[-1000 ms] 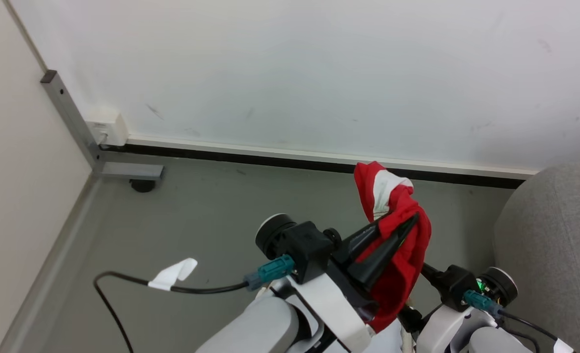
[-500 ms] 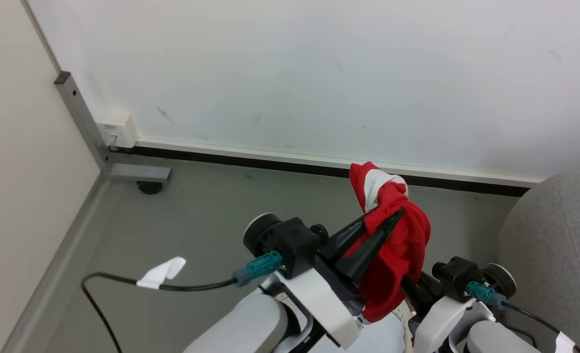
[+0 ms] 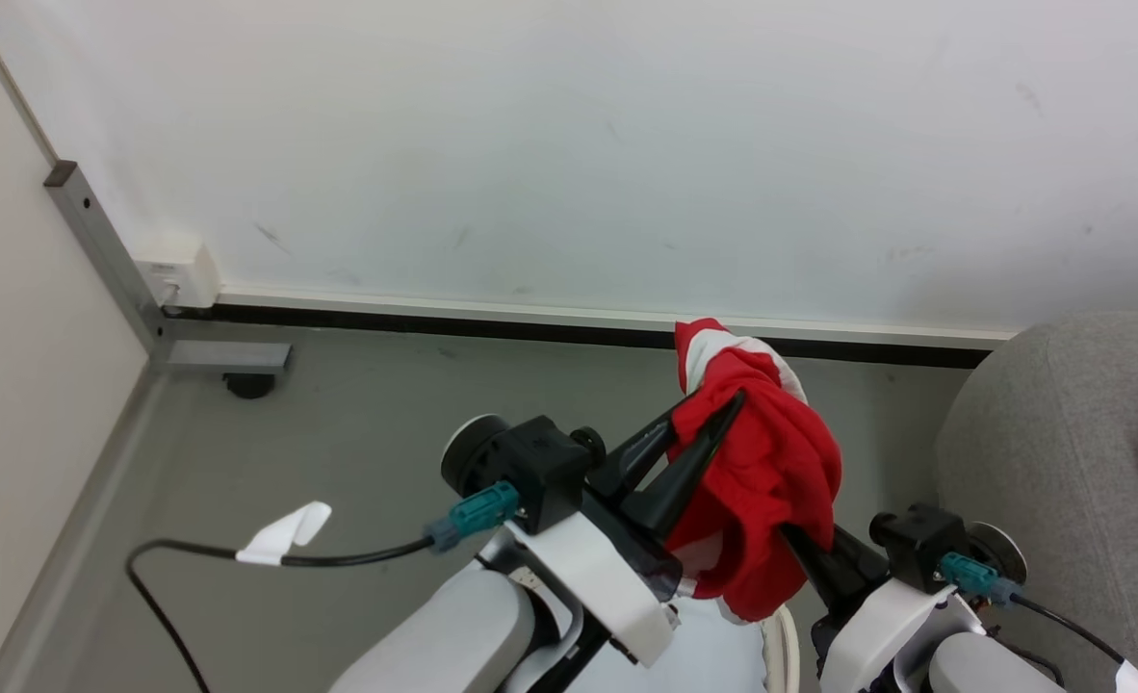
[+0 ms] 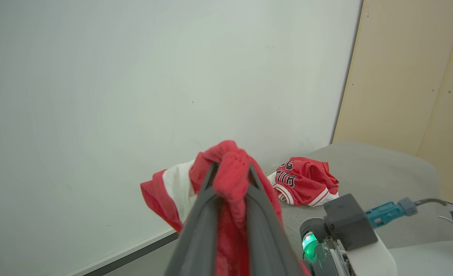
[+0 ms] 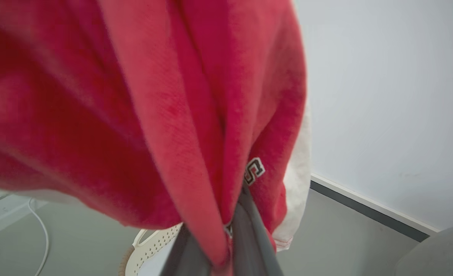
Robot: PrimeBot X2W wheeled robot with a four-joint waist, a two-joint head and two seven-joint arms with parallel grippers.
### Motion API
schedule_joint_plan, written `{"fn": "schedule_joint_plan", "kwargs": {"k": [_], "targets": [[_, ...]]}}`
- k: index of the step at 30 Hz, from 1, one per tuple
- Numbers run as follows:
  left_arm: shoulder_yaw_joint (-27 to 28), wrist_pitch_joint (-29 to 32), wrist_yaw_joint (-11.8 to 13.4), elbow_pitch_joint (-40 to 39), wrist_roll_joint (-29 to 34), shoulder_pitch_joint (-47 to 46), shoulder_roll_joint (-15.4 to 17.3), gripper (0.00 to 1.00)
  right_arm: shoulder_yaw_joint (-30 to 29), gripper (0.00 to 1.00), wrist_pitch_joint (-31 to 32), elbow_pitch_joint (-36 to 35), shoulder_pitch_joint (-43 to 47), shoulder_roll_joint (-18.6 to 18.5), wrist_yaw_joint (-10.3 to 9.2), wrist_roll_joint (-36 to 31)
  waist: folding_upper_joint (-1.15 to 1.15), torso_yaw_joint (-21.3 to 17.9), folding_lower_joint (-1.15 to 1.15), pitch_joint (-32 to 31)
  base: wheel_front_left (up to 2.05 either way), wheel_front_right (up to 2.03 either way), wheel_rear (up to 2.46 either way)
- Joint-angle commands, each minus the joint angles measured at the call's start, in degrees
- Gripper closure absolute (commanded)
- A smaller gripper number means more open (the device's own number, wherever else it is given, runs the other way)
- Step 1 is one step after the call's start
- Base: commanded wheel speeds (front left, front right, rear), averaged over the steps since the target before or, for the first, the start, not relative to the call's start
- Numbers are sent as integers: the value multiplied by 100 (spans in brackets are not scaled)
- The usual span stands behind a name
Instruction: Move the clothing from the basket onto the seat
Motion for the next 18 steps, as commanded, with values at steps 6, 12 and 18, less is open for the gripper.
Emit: {"fn": "schedule_joint_plan", "kwargs": {"k": [6,12,18], "targets": [[-11,43,43,52,-103,135,75,19,-413,100,0,-261,168,-29,-13,197,0,-117,0,-2,0,0,0],[-27,114,53,51,-185,207,124,0,-1083,100,0,-655,264,-165,-13,231,0,-336,0,71,0,0,0],[-35,46,62,62,-219,236,143,0,-1736,100,-1,-968,339,-184,-13,227,0,-605,0,165,0,0,0]]}}
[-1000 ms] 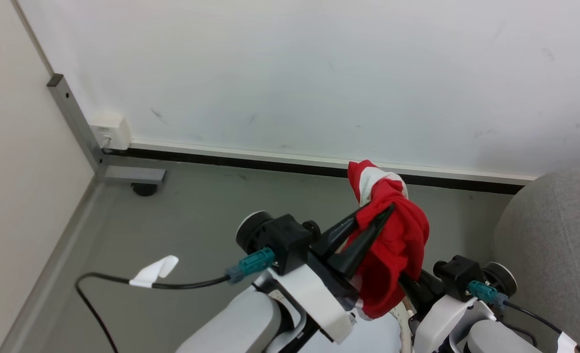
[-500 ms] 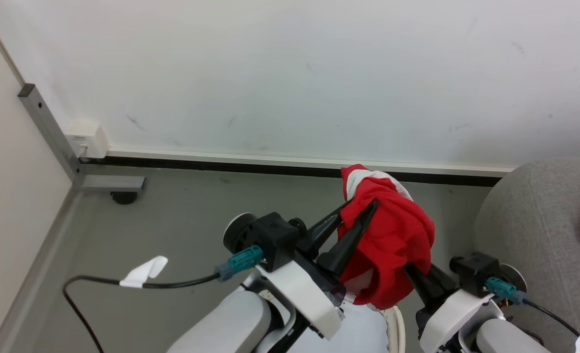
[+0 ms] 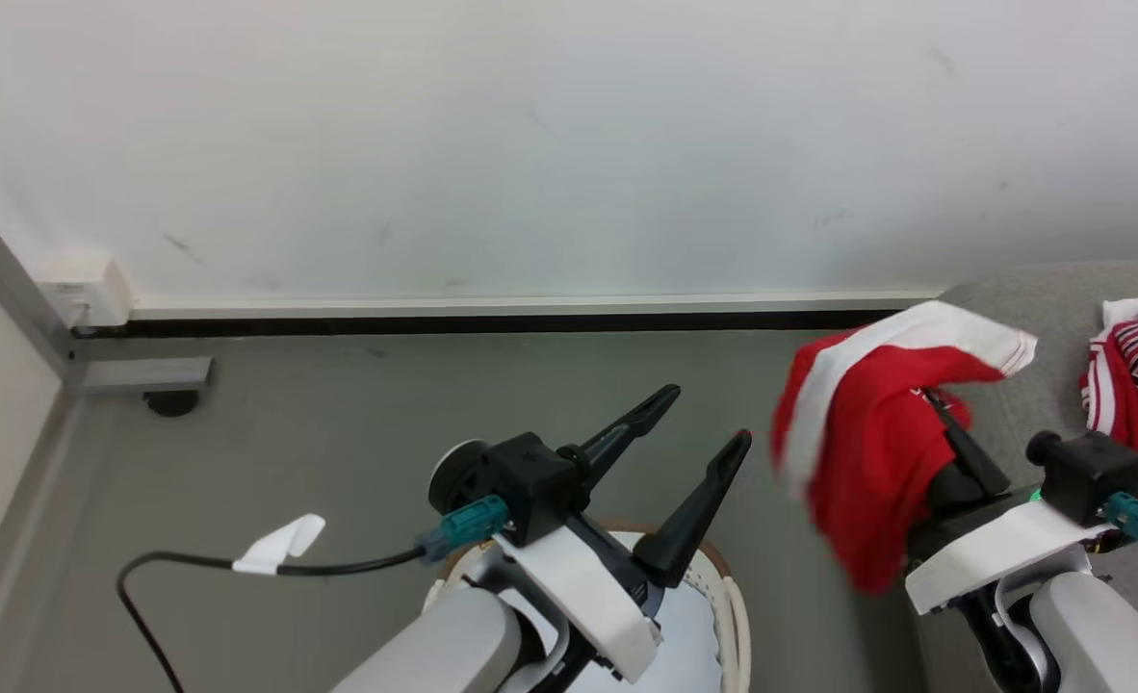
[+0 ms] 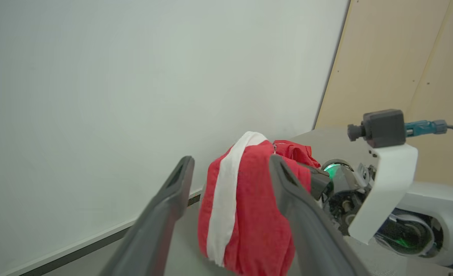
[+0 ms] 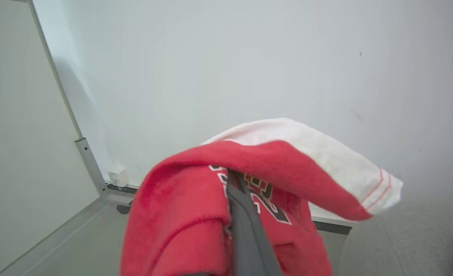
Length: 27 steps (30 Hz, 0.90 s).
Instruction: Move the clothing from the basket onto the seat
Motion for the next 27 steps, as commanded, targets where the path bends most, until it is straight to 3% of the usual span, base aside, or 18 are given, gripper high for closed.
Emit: {"fn": "schedule_joint_plan", "kwargs": {"k": [1,27], "targets": [[-15,-40,2,43,-66,91,37,0,-104,100,0,-58,82,-38,-13,-36,0,-174,0,63,0,0,0],[-321,-450,-147,465,199,69,-29,0,-1192,100,0,-933,967,-77,-13,-157,0,-1990,0,311,0,0,0]]}}
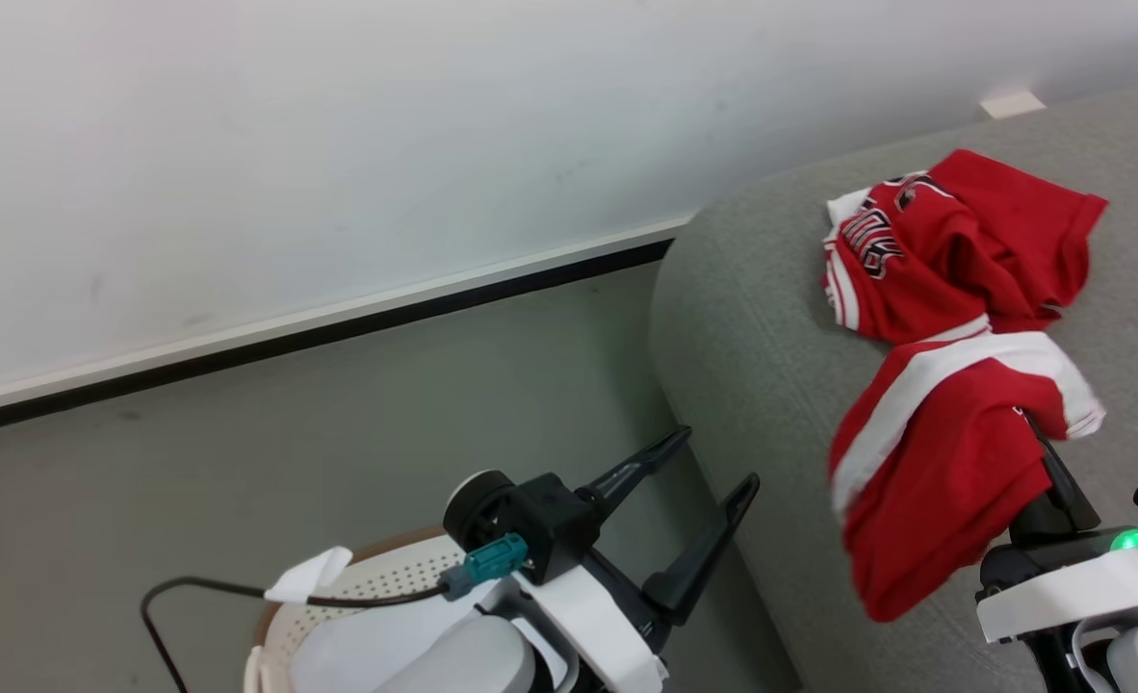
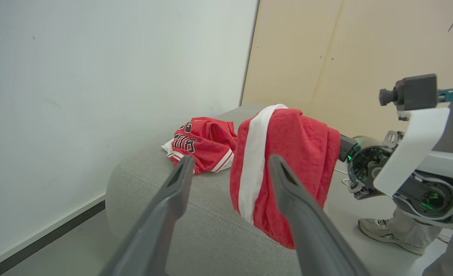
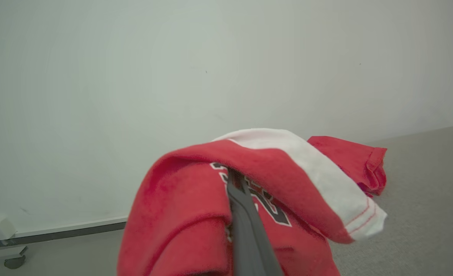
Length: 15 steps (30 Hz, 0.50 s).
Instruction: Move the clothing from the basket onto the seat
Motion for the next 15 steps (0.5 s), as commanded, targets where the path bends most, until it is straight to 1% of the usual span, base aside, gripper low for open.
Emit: {"fn": "schedule_joint_plan", "kwargs": {"k": [1,9,15], "targets": [[10,-42,-1,29,49,-10,7,0,-18,100,0,-34,68,-5,-13,-46,0,-117,0,26,0,0,0],[-52,-96,-18,181,154,-67,25,0,-156,100,0,-158,223,98,-13,-113,0,-452,0,93,0,0,0],[-67,-106,-10,254,181,-125,4,0,-177,100,0,-193,219,126,-13,-161,0,-537,0,152,0,0,0]]}}
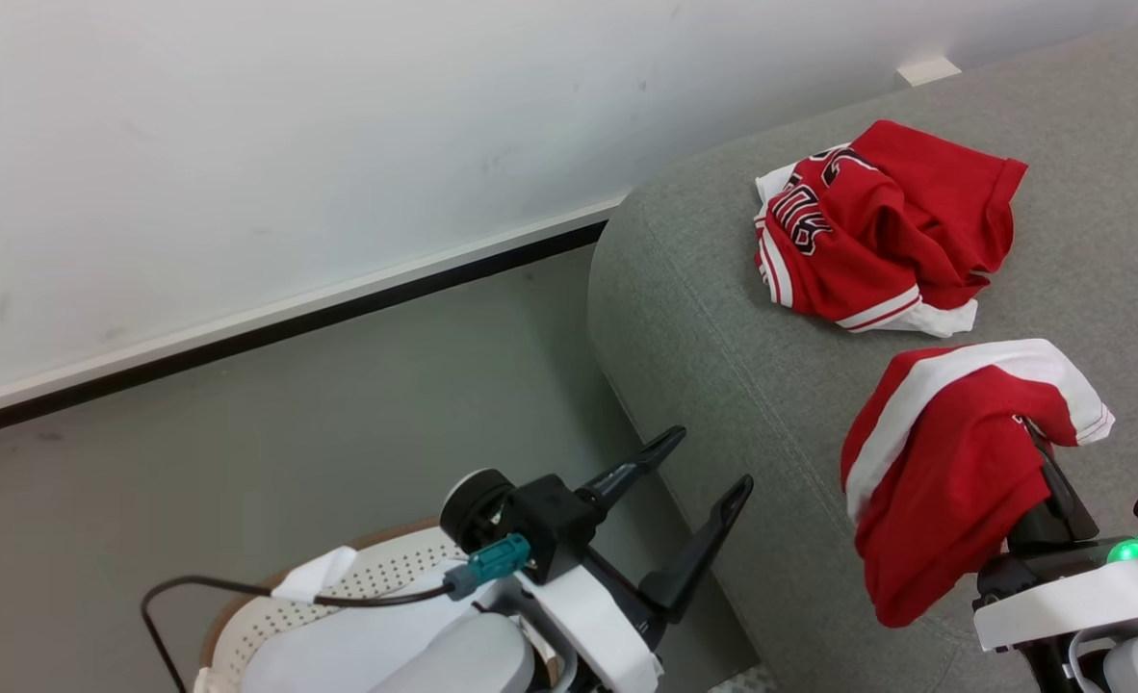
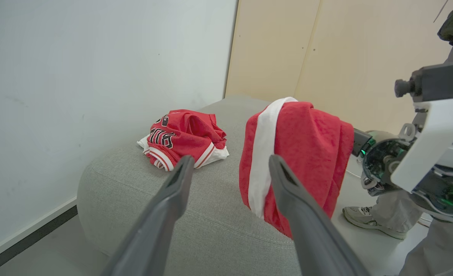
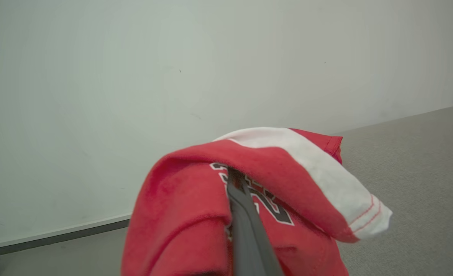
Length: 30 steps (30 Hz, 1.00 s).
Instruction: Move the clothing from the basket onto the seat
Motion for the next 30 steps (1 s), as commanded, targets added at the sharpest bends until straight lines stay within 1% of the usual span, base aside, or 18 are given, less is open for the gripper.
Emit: {"fn": "schedule_joint_plan", "kwargs": {"k": [1,9,14,18,22,24,26,29,30], "targets": [[4,-15,-11,18,84,-56,6,0,-30,100,0,-34,31,-5,-13,-65,-1,-2,0,15,0,0,0],[21,-39,5,71,101,-149,35,0,-219,100,0,-153,-130,26,-13,-141,-1,87,0,197,0,0,0],[24,-22,8,50,129,-229,74,0,-272,100,0,-144,-483,-105,-13,-206,-1,187,0,389,0,0,0],[26,26,23,20,119,-313,104,0,-288,100,0,-34,-913,-384,-13,-165,-1,309,0,599,0,0,0],[30,147,39,-76,175,-445,241,0,-423,100,0,150,-1514,-674,-13,171,-1,443,0,1001,0,0,0],[39,222,47,-154,226,-531,322,0,-544,100,0,328,-1834,-855,-13,300,-1,519,0,1218,0,0,0],[76,284,77,-240,242,-593,419,0,-645,100,1,518,-2159,-948,-13,491,-1,577,0,1396,0,0,0],[139,371,117,-377,271,-697,539,0,-692,100,5,874,-2639,-1205,-13,694,-1,668,0,1654,0,0,0],[151,401,129,-427,282,-727,561,0,-689,100,4,1022,-2791,-1342,-13,649,-1,696,0,1746,0,0,0]]}}
